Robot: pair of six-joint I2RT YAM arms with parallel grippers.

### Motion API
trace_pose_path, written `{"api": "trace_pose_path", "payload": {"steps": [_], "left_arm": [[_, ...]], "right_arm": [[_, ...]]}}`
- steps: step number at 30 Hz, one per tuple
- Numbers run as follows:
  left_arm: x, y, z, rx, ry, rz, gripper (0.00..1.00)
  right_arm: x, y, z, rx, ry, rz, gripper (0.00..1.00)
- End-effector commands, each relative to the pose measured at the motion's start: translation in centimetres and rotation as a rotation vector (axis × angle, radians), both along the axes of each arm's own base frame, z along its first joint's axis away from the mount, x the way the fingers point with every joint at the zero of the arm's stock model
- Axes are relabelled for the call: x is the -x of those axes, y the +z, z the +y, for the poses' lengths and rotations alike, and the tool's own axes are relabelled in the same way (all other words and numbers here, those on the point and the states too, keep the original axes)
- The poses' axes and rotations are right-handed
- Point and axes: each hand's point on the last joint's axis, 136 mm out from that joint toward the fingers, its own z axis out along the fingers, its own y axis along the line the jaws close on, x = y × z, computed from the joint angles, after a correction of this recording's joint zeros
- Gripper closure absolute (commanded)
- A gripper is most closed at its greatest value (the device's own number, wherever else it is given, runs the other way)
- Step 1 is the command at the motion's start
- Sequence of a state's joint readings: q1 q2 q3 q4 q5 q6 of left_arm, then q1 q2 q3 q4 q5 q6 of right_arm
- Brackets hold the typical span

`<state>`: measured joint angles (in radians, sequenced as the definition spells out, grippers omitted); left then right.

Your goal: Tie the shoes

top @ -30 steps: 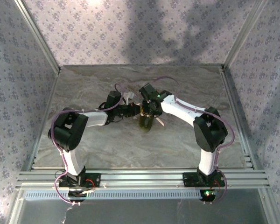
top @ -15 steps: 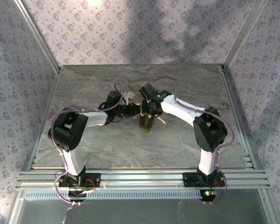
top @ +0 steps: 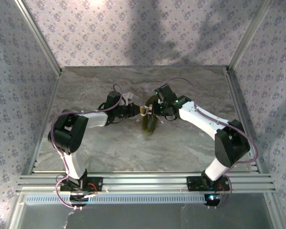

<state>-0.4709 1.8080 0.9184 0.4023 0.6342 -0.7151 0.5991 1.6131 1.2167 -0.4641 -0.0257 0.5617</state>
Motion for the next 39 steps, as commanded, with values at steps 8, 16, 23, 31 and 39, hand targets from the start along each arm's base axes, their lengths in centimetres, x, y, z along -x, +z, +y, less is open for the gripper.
{"api": "trace_pose_path", "payload": {"steps": [8, 16, 23, 31, 39], "left_arm": [[-1.1, 2.9, 1.0, 0.029, 0.032, -0.076, 1.00], [-1.4, 2.5, 2.2, 0.025, 0.060, -0.072, 1.00], [-1.3, 2.0, 2.8, 0.019, 0.077, -0.067, 1.00], [-1.7, 2.6, 3.1, 0.018, 0.088, -0.078, 1.00], [-0.1, 7.5, -0.1, 0.119, -0.119, -0.210, 1.00]], "right_arm": [[0.4, -2.5, -4.4, 0.041, -0.103, 0.060, 1.00], [0.4, -3.5, -6.0, 0.076, -0.169, 0.091, 1.00], [1.0, -4.2, -8.3, 0.161, -0.267, 0.121, 1.00], [1.6, -4.7, -9.5, 0.220, -0.286, 0.138, 1.00], [0.6, -3.1, -6.3, 0.066, -0.128, 0.054, 1.00]]}}
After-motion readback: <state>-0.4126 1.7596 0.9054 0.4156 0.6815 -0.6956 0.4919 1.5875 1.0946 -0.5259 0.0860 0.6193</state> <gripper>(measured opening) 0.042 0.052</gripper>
